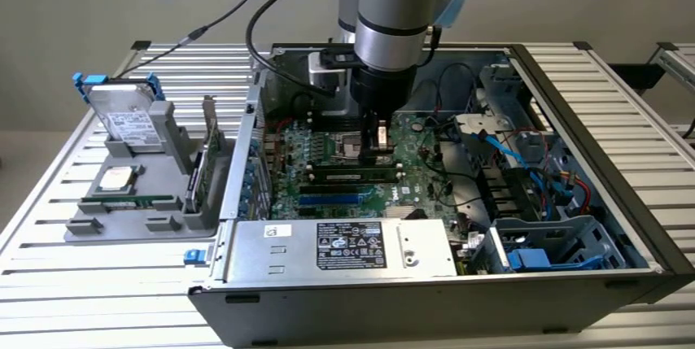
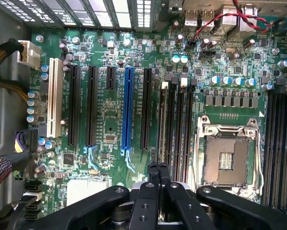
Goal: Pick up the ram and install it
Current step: 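Press down the ram until it locks into place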
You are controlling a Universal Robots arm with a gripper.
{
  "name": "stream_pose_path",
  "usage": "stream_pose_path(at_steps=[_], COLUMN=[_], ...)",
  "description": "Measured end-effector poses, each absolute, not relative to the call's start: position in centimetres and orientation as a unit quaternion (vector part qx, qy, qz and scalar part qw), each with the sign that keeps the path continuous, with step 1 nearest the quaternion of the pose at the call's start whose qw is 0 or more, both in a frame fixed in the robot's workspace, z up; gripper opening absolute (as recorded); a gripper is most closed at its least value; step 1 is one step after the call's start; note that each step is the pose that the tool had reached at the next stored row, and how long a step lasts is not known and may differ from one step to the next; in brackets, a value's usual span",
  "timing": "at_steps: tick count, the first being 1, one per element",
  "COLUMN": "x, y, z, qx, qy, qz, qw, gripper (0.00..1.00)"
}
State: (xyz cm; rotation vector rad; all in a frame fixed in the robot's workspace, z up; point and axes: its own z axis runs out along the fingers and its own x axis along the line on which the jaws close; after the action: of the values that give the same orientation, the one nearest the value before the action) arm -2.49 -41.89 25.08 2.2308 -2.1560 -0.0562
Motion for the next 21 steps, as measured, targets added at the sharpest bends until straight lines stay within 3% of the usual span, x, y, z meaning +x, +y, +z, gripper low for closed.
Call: stream_pose_path(at_steps=[21], x=[-2.48], y=[-41.89], z=[25.07], qx=[0.673], qy=[-0.739], qz=[-0.019], qw=[0.018], gripper=[0.10])
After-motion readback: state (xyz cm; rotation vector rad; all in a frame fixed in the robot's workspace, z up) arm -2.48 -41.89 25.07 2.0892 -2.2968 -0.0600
